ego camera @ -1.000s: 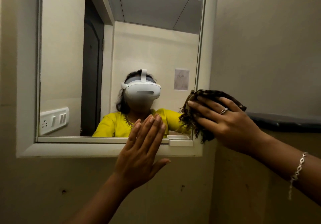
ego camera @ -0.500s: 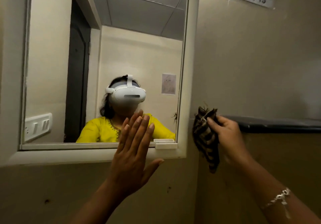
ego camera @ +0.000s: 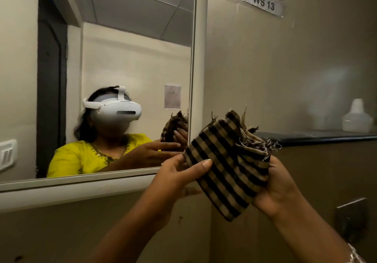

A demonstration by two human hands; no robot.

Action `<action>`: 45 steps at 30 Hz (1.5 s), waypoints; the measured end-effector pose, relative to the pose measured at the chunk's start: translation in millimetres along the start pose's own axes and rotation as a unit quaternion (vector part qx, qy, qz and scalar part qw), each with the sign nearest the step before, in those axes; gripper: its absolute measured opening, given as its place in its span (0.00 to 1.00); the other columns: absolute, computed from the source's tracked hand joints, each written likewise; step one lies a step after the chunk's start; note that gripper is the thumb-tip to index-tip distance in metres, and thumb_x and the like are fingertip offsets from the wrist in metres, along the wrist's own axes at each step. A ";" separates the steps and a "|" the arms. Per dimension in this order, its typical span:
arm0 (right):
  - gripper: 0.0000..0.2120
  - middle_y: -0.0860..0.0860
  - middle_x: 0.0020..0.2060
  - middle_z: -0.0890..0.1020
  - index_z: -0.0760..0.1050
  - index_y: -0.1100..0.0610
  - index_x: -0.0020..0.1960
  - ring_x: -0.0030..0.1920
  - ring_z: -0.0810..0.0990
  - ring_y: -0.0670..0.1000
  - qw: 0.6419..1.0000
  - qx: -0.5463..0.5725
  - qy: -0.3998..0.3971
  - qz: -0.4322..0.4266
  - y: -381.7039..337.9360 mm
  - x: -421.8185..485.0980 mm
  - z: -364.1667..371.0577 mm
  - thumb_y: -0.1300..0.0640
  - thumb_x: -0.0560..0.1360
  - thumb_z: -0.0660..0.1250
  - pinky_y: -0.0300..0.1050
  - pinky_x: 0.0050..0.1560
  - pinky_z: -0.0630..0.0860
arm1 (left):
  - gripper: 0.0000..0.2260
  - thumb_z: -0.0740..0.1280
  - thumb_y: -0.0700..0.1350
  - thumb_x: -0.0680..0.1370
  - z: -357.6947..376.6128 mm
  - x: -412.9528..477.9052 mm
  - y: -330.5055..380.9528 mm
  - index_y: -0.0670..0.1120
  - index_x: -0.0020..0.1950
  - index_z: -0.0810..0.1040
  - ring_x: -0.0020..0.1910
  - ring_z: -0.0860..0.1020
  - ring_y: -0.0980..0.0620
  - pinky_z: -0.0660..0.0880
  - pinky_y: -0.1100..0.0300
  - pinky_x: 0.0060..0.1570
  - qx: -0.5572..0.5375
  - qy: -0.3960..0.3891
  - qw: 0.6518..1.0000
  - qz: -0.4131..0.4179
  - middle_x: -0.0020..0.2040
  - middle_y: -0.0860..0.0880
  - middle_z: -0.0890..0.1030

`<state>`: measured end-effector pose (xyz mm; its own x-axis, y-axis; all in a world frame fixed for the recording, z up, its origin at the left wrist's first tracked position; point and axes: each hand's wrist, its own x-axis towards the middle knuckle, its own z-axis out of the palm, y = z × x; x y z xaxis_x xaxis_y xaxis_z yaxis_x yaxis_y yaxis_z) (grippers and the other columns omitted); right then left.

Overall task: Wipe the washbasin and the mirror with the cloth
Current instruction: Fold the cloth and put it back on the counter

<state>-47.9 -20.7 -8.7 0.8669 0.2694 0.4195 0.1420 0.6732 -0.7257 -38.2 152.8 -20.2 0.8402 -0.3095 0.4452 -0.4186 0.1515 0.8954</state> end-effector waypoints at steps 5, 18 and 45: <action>0.18 0.58 0.43 0.85 0.84 0.59 0.43 0.42 0.85 0.55 0.999 -0.043 -0.004 0.008 -2.3 -14.4 11.3 0.54 0.55 0.80 0.47 0.37 0.81 | 0.12 0.68 0.41 0.67 -3.4 0.1 17.8 0.43 0.50 0.77 0.46 0.82 0.48 0.80 0.59 0.34 -0.025 0.004 0.999 -0.022 0.47 0.46 0.83; 0.20 0.57 0.48 0.84 0.75 0.64 0.55 0.47 0.84 0.55 0.901 -0.427 0.004 0.076 -98.5 13.4 6.6 0.65 0.63 0.69 0.46 0.45 0.82 | 0.10 0.66 0.38 0.71 24.2 33.4 64.5 0.43 0.52 0.76 0.46 0.81 0.51 0.81 0.61 0.37 0.077 -0.008 0.997 0.019 0.47 0.47 0.82; 0.23 0.52 0.36 0.78 0.75 0.53 0.37 0.41 0.77 0.51 0.704 -0.698 -0.020 -0.129 -180.3 159.3 -140.5 0.79 0.69 0.55 0.41 0.40 0.75 | 0.05 0.66 0.31 0.70 95.1 222.8 5.9 0.39 0.41 0.75 0.45 0.78 0.37 0.77 0.42 0.47 0.400 0.124 0.885 0.203 0.42 0.36 0.79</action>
<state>131.7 -195.9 112.3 0.7157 0.2995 0.6310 0.6478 -0.6224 -0.4393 113.8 -4.6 84.1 0.5734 -0.1516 0.8051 -0.7298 -0.5411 0.4178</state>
